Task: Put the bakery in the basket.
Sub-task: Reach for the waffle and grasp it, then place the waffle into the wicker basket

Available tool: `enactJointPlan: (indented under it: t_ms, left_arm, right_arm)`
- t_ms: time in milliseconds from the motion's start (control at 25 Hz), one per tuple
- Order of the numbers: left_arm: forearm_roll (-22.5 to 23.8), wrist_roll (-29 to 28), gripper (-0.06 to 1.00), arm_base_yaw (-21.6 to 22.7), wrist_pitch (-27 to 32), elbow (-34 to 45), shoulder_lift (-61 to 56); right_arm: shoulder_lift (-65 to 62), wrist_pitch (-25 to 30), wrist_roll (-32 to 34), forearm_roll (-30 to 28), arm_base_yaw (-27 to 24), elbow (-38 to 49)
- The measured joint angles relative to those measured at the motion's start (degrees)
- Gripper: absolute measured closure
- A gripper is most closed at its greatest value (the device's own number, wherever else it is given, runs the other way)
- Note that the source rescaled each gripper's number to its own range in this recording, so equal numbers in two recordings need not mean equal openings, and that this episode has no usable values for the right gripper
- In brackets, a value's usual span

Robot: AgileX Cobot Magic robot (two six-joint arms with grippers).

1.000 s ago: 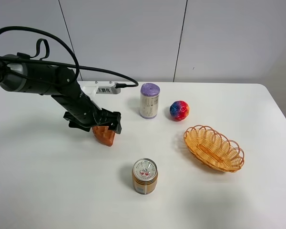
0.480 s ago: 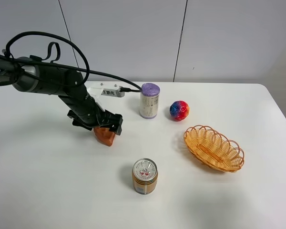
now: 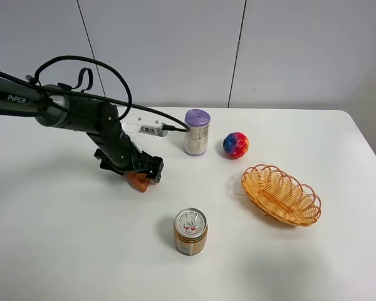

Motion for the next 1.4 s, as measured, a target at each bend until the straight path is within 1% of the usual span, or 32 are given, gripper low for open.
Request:
enactJointPlan:
  t_ms: [80, 120, 160, 200, 240, 280, 480, 680, 880, 1000, 1160, 1280, 1400]
  left_arm:
    - [0.11, 0.11, 0.15, 0.00, -0.12, -0.17, 0.14]
    - [0.18, 0.11, 0.20, 0.00, -0.23, -0.17, 0.26]
    - [0.37, 0.11, 0.31, 0.00, -0.29, -0.17, 0.32]
    - [0.49, 0.05, 0.47, 0.00, -0.53, -0.22, 0.39]
    - [0.49, 0.05, 0.74, 0.00, -0.66, -0.28, 0.60]
    - [0.42, 0.05, 0.94, 0.00, -0.66, -0.33, 0.66]
    - [0.33, 0.11, 0.94, 0.00, -0.21, -0.69, 0.71]
    - [0.39, 0.11, 0.94, -0.22, 2.22, -2.68, -0.67]
    - [1.17, 0.32, 0.94, -0.61, 3.37, -8.02, -7.44]
    - [1.68, 1.36, 0.94, -1.80, 4.94, -11.34, -10.92]
    - [1.82, 3.25, 0.94, -6.28, 7.57, -16.23, -13.34]
    - [1.82, 4.56, 0.94, -11.33, 8.27, -19.45, -13.32]
    - [1.82, 5.18, 0.94, -16.95, 8.28, -20.87, -12.59]
  right_arm:
    - [0.00, 0.00, 0.00, 0.00, 0.00, 0.00]
    - [0.00, 0.00, 0.00, 0.00, 0.00, 0.00]
    - [0.00, 0.00, 0.00, 0.00, 0.00, 0.00]
    - [0.00, 0.00, 0.00, 0.00, 0.00, 0.00]
    - [0.00, 0.00, 0.00, 0.00, 0.00, 0.00]
    - [0.00, 0.00, 0.00, 0.00, 0.00, 0.00]
    - [0.00, 0.00, 0.00, 0.00, 0.00, 0.00]
    - [0.00, 0.00, 0.00, 0.00, 0.00, 0.00]
    - [0.00, 0.00, 0.00, 0.00, 0.00, 0.00]
    - [0.00, 0.00, 0.00, 0.00, 0.00, 0.00]
    - [0.00, 0.00, 0.00, 0.00, 0.00, 0.00]
    - [0.00, 0.00, 0.00, 0.00, 0.00, 0.00]
    - [0.00, 0.00, 0.00, 0.00, 0.00, 0.00]
